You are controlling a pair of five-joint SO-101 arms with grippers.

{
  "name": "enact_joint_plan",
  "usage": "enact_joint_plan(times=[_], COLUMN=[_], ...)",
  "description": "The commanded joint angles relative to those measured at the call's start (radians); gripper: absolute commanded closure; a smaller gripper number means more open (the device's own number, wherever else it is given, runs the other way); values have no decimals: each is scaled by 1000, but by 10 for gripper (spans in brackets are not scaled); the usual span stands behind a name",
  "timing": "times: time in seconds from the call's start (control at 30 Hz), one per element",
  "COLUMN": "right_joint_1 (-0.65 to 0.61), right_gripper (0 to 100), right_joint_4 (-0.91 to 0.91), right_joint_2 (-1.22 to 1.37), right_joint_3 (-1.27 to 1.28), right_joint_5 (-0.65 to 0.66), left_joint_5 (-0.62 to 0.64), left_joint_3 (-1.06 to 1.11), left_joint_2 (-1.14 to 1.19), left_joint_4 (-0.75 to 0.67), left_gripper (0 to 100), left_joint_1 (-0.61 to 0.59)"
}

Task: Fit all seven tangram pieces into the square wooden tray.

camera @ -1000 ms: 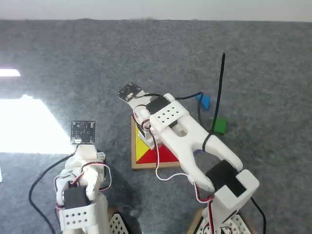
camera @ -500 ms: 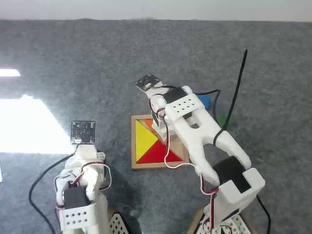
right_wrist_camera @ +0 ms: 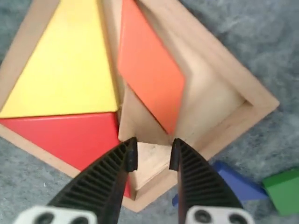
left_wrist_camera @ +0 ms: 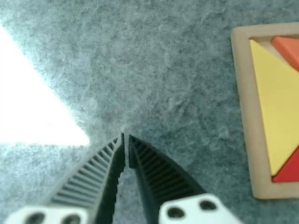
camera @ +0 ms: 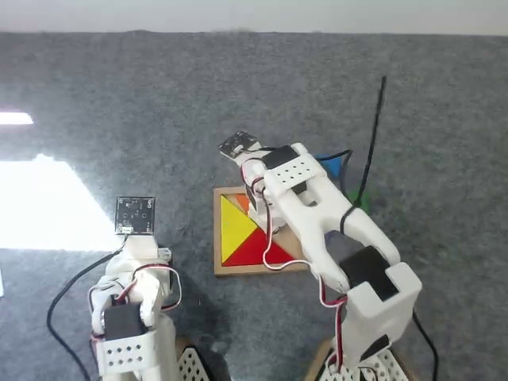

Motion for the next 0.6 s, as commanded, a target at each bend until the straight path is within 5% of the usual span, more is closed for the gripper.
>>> enact_joint_plan(times=[0.0, 0.57], right_joint_1=[-12, -97], right_gripper=[869, 869], right_joint_4=[-44, -168], right_joint_2=[25, 76], right_joint_3=[-29, -140], right_joint_5=[21, 14], left_joint_5=[2, 2], left_joint_3=[-13, -13], left_joint_2=[-18, -18], left_joint_4=[3, 3], left_gripper=[986, 986], left_joint_1=[-9, -9])
